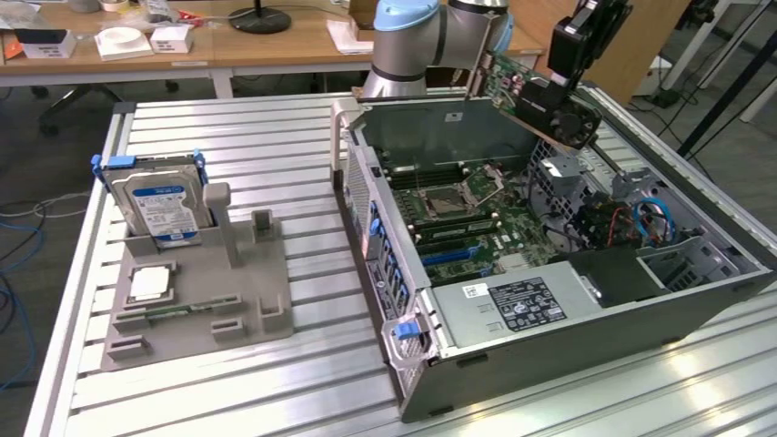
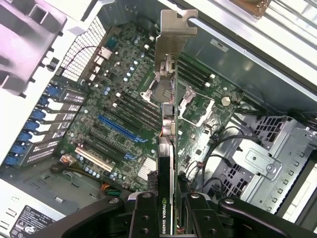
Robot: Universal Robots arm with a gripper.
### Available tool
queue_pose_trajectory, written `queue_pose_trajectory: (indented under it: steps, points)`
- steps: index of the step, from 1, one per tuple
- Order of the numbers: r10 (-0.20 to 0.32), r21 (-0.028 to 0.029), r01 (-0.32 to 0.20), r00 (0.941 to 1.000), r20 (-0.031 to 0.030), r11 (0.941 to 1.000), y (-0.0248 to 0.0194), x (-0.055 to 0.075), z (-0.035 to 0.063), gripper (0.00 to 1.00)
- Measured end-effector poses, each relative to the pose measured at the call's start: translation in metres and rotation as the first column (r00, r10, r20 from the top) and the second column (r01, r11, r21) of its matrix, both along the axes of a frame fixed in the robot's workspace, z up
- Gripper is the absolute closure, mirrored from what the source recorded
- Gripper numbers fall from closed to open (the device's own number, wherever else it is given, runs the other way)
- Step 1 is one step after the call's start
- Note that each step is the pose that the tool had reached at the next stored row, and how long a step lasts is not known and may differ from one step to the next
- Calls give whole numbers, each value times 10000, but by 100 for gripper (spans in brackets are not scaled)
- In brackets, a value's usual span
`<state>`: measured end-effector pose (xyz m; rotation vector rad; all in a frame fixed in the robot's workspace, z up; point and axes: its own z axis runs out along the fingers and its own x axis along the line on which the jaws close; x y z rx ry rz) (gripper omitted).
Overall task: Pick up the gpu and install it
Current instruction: 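Insert the gpu into the slot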
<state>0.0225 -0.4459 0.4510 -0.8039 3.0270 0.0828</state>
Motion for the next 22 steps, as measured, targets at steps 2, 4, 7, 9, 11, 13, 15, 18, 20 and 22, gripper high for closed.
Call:
queue_pose_trajectory:
  steps: [2, 4, 7, 9, 11, 13, 15, 18, 20, 22]
  points:
    - [60, -1, -60, 10000, 0, 10000, 0, 0, 0, 74]
    - [119, 0, -119, 9999, 0, 9999, 0, 0, 0, 74]
    - [210, -1, -210, 9998, 0, 9998, 0, 0, 0, 74]
    - [267, 0, -267, 9996, -1, 9996, 0, 0, 0, 74]
    - [328, 0, -328, 9995, 0, 9995, 0, 0, 0, 74]
    - [392, -1, -392, 9992, 0, 9992, 0, 0, 0, 74]
    - [456, -1, -456, 9990, 0, 9990, 0, 0, 0, 74]
    - [557, 0, -557, 9984, 0, 9984, 0, 0, 0, 74]
    - [626, 0, -626, 9980, 0, 9980, 0, 0, 0, 74]
    - [700, 0, -700, 9975, 0, 9975, 0, 0, 0, 74]
